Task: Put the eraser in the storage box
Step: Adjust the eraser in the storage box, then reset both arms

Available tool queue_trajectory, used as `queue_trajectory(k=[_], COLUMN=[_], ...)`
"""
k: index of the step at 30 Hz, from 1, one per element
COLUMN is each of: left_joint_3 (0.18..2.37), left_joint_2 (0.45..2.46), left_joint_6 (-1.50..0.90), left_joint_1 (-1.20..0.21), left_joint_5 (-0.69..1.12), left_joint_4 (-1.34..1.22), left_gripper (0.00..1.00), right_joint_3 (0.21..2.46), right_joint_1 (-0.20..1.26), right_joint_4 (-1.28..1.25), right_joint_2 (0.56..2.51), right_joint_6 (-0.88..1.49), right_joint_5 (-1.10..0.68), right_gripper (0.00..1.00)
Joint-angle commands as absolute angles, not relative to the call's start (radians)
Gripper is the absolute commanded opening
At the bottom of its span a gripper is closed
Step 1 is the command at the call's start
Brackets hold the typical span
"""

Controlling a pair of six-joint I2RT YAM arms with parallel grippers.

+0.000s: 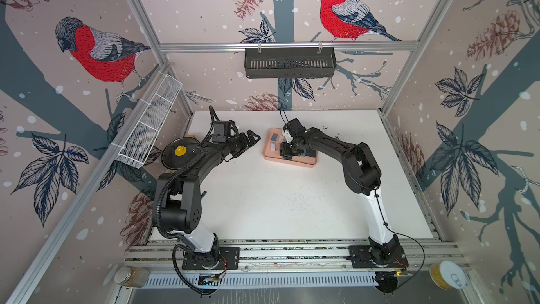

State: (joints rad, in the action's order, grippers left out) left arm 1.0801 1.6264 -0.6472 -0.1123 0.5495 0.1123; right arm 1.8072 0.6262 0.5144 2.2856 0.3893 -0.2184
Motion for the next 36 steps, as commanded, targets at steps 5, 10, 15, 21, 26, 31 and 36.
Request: queue_trajectory(k=[5, 10, 15, 21, 26, 31, 36], left_joint_3=[1.089, 1.089, 1.077, 1.057, 0.932, 0.757, 0.686], left_joint_2=[1.634, 1.629, 1.561, 1.466, 1.41, 1.38, 1.465], left_joint_6=[-0.636, -0.626, -0.572, -0.537, -0.533, -0.431, -0.321], left_joint_1=[-0.106, -0.104, -0.098, -0.087, -0.085, -0.084, -0.079], left_joint_5=[0.562, 0.562, 0.457, 0.078, -0.314, -0.653, -0.743], left_joint_4=[0.084, 0.086, 0.103, 0.184, 0.112, -0.114, -0.277], left_gripper=[0.97, 0.97, 0.97, 0.98, 0.98, 0.98, 0.98], right_joint_3=[1.81, 1.83, 1.812, 1.548, 1.272, 0.998, 0.83], right_joint_1=[0.63, 0.622, 0.582, 0.432, 0.248, 0.068, 0.023], right_joint_4=[0.525, 0.526, 0.514, 0.373, 0.256, 0.09, -0.075], right_joint_2=[2.282, 2.247, 2.134, 1.9, 1.711, 1.573, 1.522], right_joint_6=[0.372, 0.374, 0.376, 0.416, 0.47, 0.491, 0.426], right_joint_5=[-0.251, -0.244, -0.209, -0.161, 0.0, 0.168, 0.322], right_gripper=[0.49, 0.54, 0.72, 0.99, 1.0, 1.0, 1.0])
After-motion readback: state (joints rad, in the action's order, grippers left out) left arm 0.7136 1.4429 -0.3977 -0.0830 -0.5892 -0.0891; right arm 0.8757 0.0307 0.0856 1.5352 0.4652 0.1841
